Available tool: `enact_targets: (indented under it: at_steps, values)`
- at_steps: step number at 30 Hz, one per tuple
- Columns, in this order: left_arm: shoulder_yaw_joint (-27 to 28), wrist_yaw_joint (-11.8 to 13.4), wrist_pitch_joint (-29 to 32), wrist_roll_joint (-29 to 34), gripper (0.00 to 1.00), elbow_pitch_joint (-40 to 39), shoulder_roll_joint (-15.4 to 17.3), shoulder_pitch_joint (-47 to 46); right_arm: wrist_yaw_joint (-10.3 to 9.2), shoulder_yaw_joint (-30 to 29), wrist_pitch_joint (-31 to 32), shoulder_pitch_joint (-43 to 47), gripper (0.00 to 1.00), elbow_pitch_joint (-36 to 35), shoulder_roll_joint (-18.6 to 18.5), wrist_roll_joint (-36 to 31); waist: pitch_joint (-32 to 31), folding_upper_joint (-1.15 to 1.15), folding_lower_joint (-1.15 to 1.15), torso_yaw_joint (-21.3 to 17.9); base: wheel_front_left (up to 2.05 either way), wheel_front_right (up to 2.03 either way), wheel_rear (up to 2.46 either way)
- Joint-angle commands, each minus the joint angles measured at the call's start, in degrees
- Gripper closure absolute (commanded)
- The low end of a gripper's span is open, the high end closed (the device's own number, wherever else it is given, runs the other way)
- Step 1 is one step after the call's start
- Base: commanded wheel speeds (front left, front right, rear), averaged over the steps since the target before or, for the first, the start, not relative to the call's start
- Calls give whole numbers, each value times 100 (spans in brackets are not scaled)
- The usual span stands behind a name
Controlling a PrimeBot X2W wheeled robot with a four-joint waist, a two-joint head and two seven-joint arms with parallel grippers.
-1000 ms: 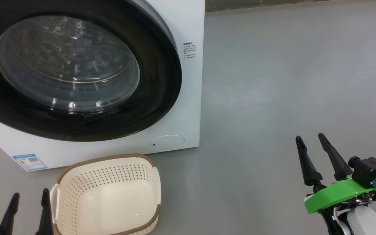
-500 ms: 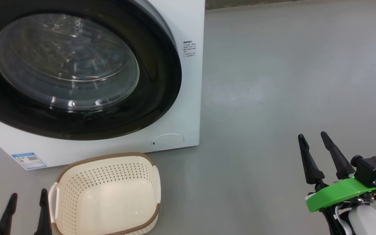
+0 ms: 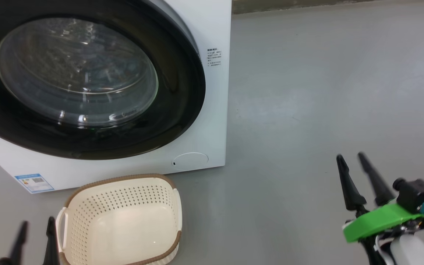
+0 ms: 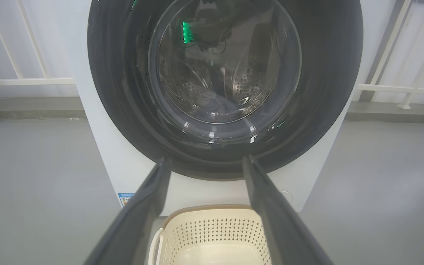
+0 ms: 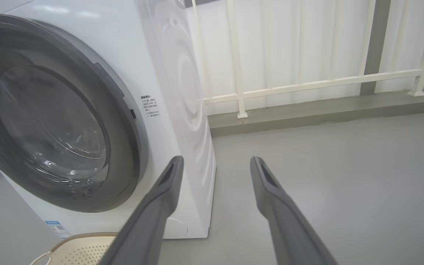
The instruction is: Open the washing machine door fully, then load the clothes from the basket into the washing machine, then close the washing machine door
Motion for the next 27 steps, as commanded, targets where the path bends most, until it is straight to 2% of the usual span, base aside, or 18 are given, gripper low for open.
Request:
enact_targets:
  at_steps: [1, 7, 13, 19, 27]
  values:
    - [-9, 0, 3, -2, 100, 51, -46, 0, 0, 0, 1, 17, 100, 56, 30, 2, 0, 0, 0, 0, 0, 0, 0]
    - [-74, 0, 18, -28, 100, 415, -387, 12, 0, 9, 13, 367, 100, 467, 264, 27, -1, 0, 1, 2, 0, 0, 0]
    - [-69, 0, 128, -394, 100, 383, -404, -19, -1, -48, 104, 373, 100, 417, 282, 361, -22, 0, 14, 38, 0, 0, 0]
    - [-77, 0, 207, -699, 100, 367, -419, -51, -2, -96, 182, 373, 100, 385, 297, 638, -20, 0, 2, 67, 0, 0, 0]
    - [-84, 0, 354, -1248, 100, 333, -445, -113, -3, -185, 323, 368, 100, 323, 325, 1132, -30, 0, 1, 118, 0, 0, 0]
